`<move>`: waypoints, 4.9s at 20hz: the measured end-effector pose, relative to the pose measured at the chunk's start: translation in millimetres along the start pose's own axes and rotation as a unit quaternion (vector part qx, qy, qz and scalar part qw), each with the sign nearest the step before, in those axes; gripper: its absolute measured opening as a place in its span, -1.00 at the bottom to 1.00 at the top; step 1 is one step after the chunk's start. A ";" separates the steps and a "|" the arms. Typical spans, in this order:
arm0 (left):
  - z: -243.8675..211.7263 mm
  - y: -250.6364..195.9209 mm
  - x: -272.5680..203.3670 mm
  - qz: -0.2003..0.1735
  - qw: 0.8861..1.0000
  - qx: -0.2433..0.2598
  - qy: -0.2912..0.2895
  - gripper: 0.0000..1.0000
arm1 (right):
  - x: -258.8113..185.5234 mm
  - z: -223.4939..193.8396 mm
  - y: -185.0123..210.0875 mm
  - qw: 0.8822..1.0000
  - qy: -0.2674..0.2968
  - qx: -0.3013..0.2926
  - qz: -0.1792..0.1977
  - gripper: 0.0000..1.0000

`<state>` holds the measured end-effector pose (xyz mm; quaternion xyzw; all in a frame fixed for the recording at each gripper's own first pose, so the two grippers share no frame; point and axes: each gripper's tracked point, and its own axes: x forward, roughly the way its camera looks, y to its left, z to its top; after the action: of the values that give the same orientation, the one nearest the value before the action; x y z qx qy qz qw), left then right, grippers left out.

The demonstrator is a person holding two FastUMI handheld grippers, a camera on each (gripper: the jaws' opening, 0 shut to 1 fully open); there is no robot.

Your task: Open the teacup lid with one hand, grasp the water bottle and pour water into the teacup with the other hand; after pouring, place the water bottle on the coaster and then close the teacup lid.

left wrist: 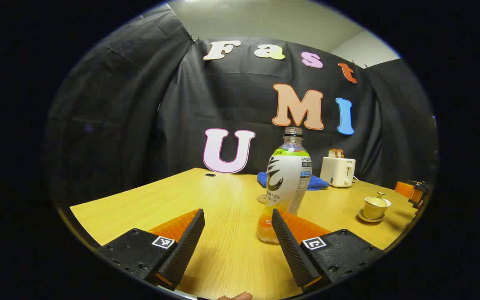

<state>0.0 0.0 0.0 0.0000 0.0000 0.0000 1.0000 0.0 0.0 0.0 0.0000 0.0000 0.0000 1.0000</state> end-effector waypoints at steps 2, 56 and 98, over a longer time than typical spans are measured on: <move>-4.2 3.0 2.3 0.003 1.000 0.001 0.005 0.90 | 2.6 -1.2 2.3 1.000 0.003 0.001 0.006 0.90; 57.2 -32.3 -16.9 -0.045 0.996 0.021 -0.071 0.84 | 26.2 -9.6 78.9 0.991 0.053 -0.033 0.118 0.97; 50.0 -47.1 -14.3 -0.071 0.995 0.009 -0.064 0.89 | 43.1 -18.2 92.2 0.988 0.100 -0.018 0.119 -0.48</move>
<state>-14.3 -47.1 50.0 0.0090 -0.0638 -0.0707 0.9954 43.1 92.2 -18.2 -0.0177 0.1002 0.1192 0.9876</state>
